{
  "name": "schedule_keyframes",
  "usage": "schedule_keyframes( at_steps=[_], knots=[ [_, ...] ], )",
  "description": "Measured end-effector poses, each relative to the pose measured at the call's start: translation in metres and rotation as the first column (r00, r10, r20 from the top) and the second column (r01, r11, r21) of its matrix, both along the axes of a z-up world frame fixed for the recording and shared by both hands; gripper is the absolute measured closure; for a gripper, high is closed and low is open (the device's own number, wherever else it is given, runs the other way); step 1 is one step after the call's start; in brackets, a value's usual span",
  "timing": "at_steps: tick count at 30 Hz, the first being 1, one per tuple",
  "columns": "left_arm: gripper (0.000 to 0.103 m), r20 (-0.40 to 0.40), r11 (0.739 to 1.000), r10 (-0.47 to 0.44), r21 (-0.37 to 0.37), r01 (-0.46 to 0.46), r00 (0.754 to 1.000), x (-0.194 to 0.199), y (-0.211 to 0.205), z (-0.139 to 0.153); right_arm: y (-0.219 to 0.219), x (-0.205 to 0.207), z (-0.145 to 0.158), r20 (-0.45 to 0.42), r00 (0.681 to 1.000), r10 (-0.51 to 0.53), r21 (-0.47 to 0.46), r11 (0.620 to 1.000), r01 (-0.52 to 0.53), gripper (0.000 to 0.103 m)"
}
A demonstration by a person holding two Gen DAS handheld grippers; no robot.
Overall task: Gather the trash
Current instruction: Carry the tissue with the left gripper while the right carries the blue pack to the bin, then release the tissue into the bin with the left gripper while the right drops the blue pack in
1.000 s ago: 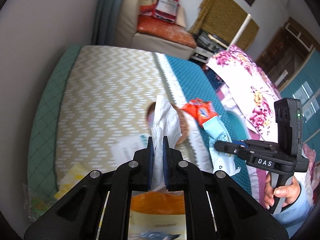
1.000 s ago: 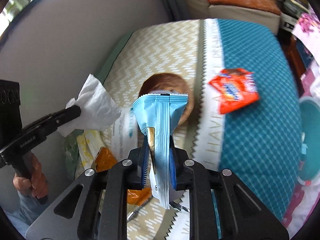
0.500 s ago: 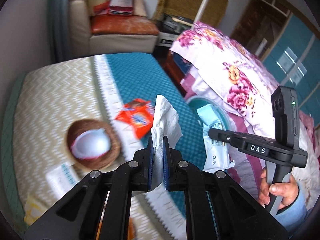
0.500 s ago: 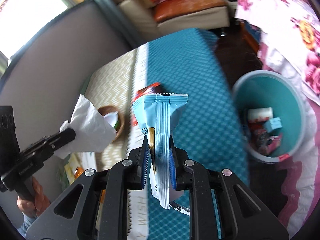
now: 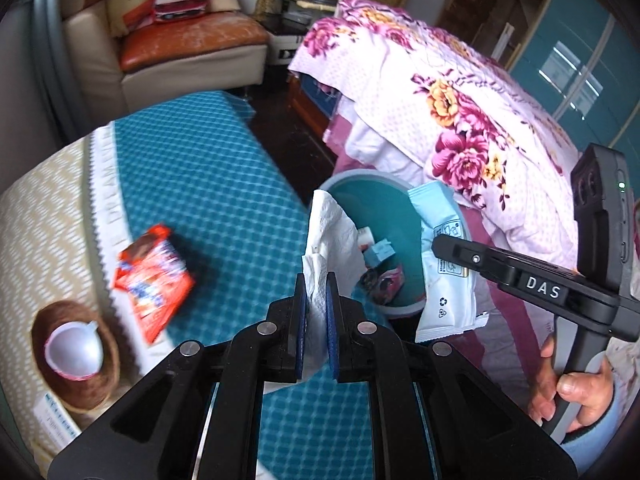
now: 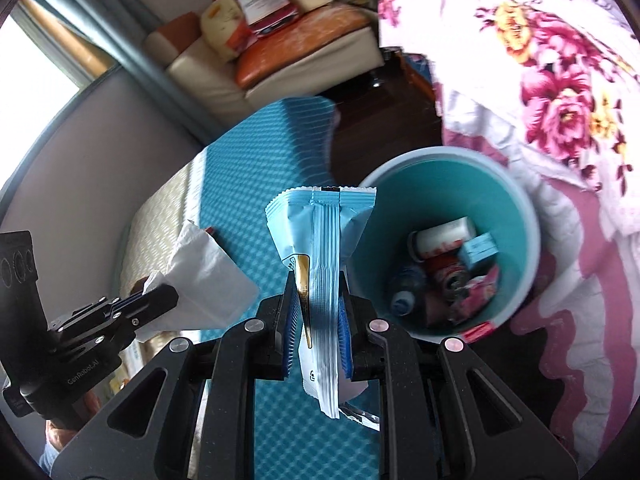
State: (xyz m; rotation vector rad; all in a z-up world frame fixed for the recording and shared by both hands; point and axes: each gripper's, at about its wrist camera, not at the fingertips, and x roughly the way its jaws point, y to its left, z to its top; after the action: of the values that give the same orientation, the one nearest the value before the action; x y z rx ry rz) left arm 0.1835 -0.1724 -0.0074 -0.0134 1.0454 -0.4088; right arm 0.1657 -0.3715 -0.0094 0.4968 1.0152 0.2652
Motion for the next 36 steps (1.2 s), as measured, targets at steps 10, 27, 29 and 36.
schedule_keyframes(
  at_steps=[10,27,29,36],
  knots=[
    [0.093,-0.054,0.999,-0.04,0.017,0.041,0.998,0.027,-0.046,-0.023,-0.052,0.007,-0.016,-0.011,0.995,-0.101,-0.01,0.995,0.101,0.086],
    [0.064,-0.11,0.997,-0.071,0.026,0.074,0.991,0.05,-0.08,-0.05,-0.075,0.019,-0.029,-0.035,0.99,-0.137,-0.034,0.99,0.136,0.086],
    [0.033,-0.089,0.997,-0.061,0.033,0.064,0.994,0.049,-0.079,-0.049,-0.075,0.02,-0.03,-0.037,0.99,-0.138,-0.036,0.99,0.137,0.085],
    [0.015,-0.052,0.999,-0.027,0.043,0.029,0.998,0.045,-0.067,-0.044,-0.07,0.022,-0.032,-0.051,0.99,-0.135,-0.039,0.99,0.133,0.084]
  ],
)
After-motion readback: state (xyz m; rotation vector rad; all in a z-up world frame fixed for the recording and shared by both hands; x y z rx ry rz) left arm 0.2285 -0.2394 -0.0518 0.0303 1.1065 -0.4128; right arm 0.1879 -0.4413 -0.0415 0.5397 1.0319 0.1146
